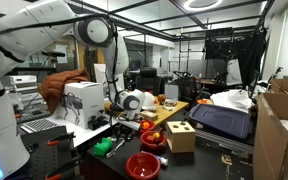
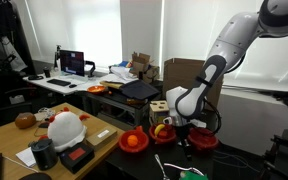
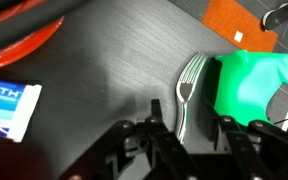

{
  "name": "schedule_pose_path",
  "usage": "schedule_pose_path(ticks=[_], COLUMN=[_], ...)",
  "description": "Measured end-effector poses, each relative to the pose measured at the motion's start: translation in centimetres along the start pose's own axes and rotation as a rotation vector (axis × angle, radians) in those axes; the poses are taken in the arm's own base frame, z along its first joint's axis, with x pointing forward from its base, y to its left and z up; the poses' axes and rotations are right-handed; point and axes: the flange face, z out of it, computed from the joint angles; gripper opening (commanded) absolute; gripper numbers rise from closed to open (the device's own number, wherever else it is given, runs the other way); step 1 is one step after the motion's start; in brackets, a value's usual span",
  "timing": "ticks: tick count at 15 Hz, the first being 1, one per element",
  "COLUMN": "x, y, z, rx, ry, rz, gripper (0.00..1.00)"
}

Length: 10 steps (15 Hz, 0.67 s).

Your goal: Remove the fork from the bowl

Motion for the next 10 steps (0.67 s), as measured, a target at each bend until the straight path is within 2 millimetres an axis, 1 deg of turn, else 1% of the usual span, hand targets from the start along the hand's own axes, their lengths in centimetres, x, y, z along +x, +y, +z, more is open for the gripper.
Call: schedule_pose_path(ticks=[1, 2, 3, 4, 7, 10], x=[0.0, 0.1, 0.1, 0.0, -0.1, -0.8], y=[0.2, 0.4, 0.6, 0.8, 1.8, 3.0], z=[-0.1, -0.3, -0.4, -0.6, -1.4, -3.7], rx=[-0.007, -0.015, -0.023, -0.031, -0.065, -0.119], ry=[0.011, 0.022, 0.034, 0.045, 0.080, 0.114], rz=[0.002, 0.004, 0.007, 0.010, 0.022, 0.042], gripper=[0.83, 0.92, 0.98, 1.00, 1.00, 1.00])
